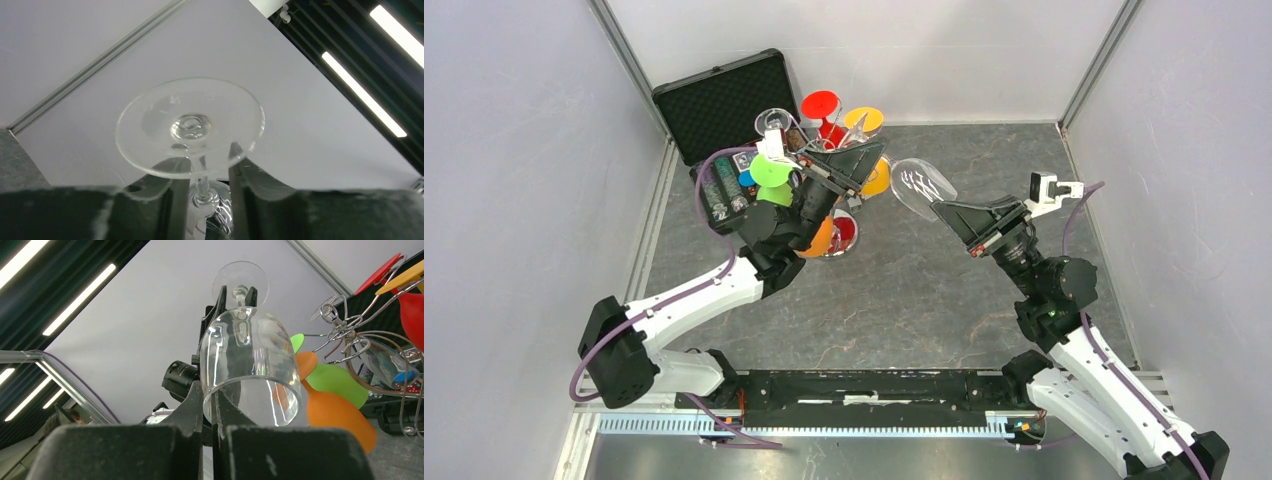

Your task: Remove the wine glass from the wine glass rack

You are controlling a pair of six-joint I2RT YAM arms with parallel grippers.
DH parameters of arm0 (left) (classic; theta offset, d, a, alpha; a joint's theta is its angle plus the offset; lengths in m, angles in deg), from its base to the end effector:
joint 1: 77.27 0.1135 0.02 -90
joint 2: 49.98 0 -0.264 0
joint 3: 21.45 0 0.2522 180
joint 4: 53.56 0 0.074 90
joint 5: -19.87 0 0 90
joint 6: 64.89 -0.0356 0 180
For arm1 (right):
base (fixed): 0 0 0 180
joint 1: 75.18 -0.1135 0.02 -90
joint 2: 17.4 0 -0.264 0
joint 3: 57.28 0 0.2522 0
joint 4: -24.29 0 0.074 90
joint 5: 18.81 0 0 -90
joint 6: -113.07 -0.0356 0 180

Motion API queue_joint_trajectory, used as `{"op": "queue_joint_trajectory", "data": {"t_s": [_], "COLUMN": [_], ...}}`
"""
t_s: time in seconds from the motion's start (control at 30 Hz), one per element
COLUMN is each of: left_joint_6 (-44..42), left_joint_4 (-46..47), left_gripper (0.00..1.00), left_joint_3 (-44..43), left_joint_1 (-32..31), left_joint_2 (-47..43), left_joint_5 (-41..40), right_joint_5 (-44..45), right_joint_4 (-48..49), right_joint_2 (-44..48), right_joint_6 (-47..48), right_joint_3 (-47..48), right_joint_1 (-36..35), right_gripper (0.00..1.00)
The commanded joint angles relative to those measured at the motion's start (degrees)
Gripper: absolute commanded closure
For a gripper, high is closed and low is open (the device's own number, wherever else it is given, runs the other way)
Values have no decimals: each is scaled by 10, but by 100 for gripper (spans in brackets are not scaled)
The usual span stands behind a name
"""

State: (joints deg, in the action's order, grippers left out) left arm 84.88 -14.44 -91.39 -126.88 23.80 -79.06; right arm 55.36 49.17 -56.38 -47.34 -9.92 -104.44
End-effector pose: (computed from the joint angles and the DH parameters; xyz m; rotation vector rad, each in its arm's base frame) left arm 0.1902 -0.2150 0.4132 -0.2600 1.0699 -1.6677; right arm 0.1303 0.0841 0.3757 0.1250 1.1624 1.7037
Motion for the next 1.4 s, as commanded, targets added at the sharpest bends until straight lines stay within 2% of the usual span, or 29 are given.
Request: {"op": "queue_joint_trajectory", "data": {"t_s": [0.0, 0.17, 0.23, 0.43, 0.53, 0.6, 0.7, 0.93, 1.13, 1.37], "left_joint_6": [-45, -56, -59, -67, -86, -107, -157, -305, -380, -405], "left_joint_4": [43, 39, 32, 10, -3, -3, -13, -227, -391, -472], "left_gripper": [57, 29, 21, 12, 12, 13, 12, 10, 8, 4], "left_joint_3": [-10, -14, -16, -24, -23, -15, 6, -18, -16, 7], "left_joint_1": [-6, -7, -7, -7, -5, -5, -5, -5, -5, -5], "left_joint_2": [-23, -27, -26, -21, -24, -38, -73, -155, -231, -293], "left_joint_5": [48, 74, 82, 104, 127, 150, 161, 193, 126, 63], "right_joint_5": [48, 63, 73, 99, 115, 127, 152, 292, 382, 445], "right_joint_4": [27, 70, 77, 78, 46, -24, -182, -451, -610, -751], "right_joint_2": [-7, -8, -7, -4, 0, -1, -9, -13, -44, -119], "right_joint_6": [26, 35, 42, 76, 116, 172, 273, 472, 569, 627], "right_joint_3": [8, 5, 7, 18, 38, 73, 143, 240, 299, 390], "right_joint_1": [3, 3, 3, 3, 3, 3, 2, 3, 3, 3], "right_gripper": [100, 100, 100, 100, 100, 100, 100, 100, 100, 100]}}
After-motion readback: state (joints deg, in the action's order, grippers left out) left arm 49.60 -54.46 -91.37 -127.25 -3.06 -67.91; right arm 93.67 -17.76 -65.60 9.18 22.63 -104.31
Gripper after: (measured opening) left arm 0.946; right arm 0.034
